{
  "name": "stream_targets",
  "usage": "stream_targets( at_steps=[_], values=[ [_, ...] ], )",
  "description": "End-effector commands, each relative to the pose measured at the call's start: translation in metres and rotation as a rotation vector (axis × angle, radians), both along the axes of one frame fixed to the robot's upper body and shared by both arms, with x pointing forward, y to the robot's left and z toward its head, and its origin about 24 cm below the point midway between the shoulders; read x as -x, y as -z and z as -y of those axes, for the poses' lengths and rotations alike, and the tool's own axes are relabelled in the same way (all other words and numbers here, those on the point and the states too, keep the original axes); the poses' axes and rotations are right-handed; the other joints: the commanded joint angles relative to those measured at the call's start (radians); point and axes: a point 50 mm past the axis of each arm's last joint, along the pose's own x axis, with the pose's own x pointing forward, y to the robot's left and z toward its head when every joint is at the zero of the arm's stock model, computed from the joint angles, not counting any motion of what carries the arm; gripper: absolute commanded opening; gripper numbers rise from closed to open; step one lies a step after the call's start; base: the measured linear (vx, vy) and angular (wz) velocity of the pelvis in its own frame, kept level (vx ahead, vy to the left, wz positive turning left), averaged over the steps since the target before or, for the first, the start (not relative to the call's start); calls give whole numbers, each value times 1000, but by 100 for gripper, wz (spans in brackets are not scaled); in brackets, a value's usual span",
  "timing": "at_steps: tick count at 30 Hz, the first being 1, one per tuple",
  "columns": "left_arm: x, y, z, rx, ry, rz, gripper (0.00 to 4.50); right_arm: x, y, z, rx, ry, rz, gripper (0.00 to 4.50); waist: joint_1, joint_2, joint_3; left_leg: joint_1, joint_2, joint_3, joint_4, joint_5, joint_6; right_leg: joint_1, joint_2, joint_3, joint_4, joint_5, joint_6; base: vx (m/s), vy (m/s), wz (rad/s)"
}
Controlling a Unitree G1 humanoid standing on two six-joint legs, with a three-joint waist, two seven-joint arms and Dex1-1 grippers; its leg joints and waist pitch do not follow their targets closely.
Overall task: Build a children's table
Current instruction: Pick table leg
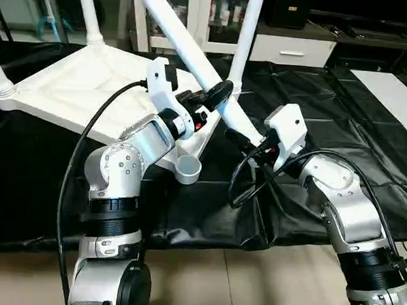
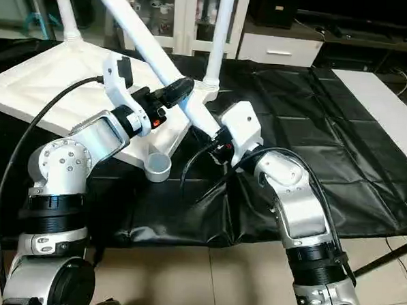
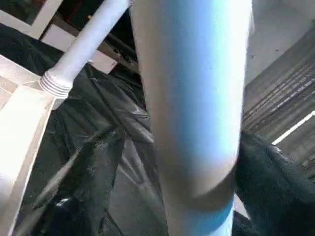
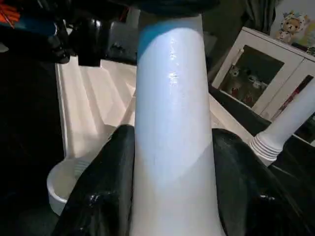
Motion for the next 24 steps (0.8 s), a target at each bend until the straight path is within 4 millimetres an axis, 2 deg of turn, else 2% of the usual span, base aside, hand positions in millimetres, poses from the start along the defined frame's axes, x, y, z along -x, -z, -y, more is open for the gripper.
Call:
stream_targets(
  at_steps=[1,5,8,11,12,17,18,19,20,24],
  values=[
    [-1,-5,3,13,0,4,342,1,-4,0,2,1,36,186,-2,-5,-71,11,-4,6,-67,-135,14,56,-27,25,-63,-64,-167,0,0,0],
    [-1,-6,4,18,2,4,320,1,-4,0,5,1,37,186,-3,-6,-70,10,-5,6,-67,-138,11,56,-28,25,-64,-76,-163,0,0,0],
    [-1,-6,3,21,0,6,284,1,-4,-1,8,2,38,186,-3,-6,-70,11,-4,7,-67,-136,13,56,-27,25,-64,-74,-162,0,0,0],
    [-1,-6,3,26,-3,8,276,1,-3,-2,12,-1,43,186,-2,-7,-71,11,-4,7,-67,-136,12,56,-28,25,-64,-75,-162,0,0,0],
    [-1,-6,3,27,-2,9,249,1,-3,-2,16,-1,47,186,-2,-6,-71,10,-4,6,-67,-133,12,56,-27,25,-63,-72,-162,0,0,0],
    [-1,-8,1,38,-9,14,231,1,-3,-2,21,1,48,186,-2,-6,-71,12,-5,7,-66,-136,10,55,-28,25,-63,-71,-163,0,0,0],
    [-1,-8,1,38,-10,15,208,0,-3,-2,19,2,46,221,-3,-6,-71,12,-5,7,-66,-137,11,55,-27,25,-63,-69,-162,0,0,0],
    [-2,-8,1,38,-10,15,205,0,-3,-2,16,0,44,242,-3,-6,-70,12,-5,7,-66,-137,12,55,-27,25,-63,-69,-162,0,0,0],
    [-2,-8,1,38,-11,16,205,0,-3,-2,8,-6,37,242,-3,-5,-71,12,-5,7,-66,-138,12,55,-27,25,-63,-69,-163,0,0,0],
    [-1,-7,0,34,-12,19,195,2,-3,-4,-27,-32,14,292,-4,-5,-71,11,-4,6,-66,-137,16,57,-27,25,-62,-61,-163,0,0,0]
  ],
)
